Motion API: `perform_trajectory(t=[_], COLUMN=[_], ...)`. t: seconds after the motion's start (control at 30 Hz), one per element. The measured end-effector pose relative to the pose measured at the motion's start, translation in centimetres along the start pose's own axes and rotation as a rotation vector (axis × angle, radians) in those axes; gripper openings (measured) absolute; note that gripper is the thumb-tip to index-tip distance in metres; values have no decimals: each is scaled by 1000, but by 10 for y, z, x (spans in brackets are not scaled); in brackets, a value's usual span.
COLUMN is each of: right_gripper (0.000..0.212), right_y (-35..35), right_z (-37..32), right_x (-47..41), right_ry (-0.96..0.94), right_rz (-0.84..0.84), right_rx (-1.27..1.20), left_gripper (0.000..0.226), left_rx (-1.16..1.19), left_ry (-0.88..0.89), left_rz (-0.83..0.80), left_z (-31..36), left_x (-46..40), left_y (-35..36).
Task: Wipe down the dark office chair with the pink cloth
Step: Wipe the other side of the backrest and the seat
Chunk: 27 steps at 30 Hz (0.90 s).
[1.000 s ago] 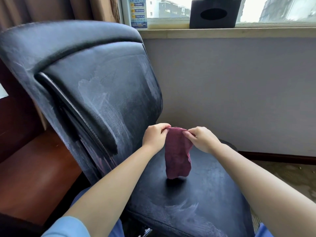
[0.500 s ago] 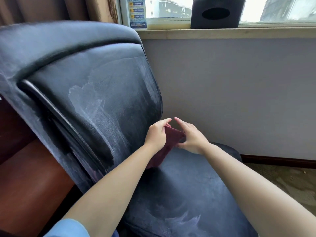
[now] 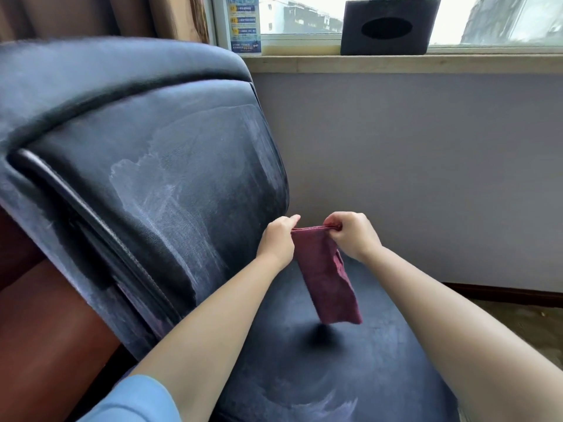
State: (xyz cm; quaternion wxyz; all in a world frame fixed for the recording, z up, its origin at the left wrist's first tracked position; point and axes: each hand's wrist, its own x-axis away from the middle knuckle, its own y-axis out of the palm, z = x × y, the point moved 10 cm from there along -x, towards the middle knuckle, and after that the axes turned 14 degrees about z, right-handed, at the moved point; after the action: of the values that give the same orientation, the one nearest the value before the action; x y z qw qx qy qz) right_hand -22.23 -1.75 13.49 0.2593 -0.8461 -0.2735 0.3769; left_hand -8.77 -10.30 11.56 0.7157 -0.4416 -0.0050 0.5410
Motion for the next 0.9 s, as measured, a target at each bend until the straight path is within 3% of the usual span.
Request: perform_trajectory(t=[0.1, 0.2, 0.3, 0.43, 0.53, 0.6, 0.67, 0.9], right_gripper=[22, 20, 19, 14, 17, 20, 22, 17], right_y=[-17, -36, -30, 16, 54, 68, 73, 82], right_z=[-4, -10, 7, 56, 87, 96, 99, 103], right_x=[-11, -1, 40, 124, 185, 208, 212, 139], right_ry=[-12, -81, -120, -35, 110, 169, 191, 179], right_rz=[90, 208, 192, -114, -507, -713, -807, -476], right_rx=[33, 23, -1, 71, 129, 157, 182, 196], left_gripper=[43, 37, 34, 32, 33, 33, 31, 33], left_rx=[-33, 9, 75, 104, 33, 21, 29, 14], left_ry=[-24, 74, 158, 26, -104, -146, -206, -389], left_rz=[134, 289, 295, 48, -180, -249, -261, -127], left_z=[8, 32, 32, -12, -40, -48, -54, -82], left_x=[-15, -5, 38, 125, 186, 205, 205, 149], left_y=[-15, -34, -34, 7, 40, 49, 53, 65])
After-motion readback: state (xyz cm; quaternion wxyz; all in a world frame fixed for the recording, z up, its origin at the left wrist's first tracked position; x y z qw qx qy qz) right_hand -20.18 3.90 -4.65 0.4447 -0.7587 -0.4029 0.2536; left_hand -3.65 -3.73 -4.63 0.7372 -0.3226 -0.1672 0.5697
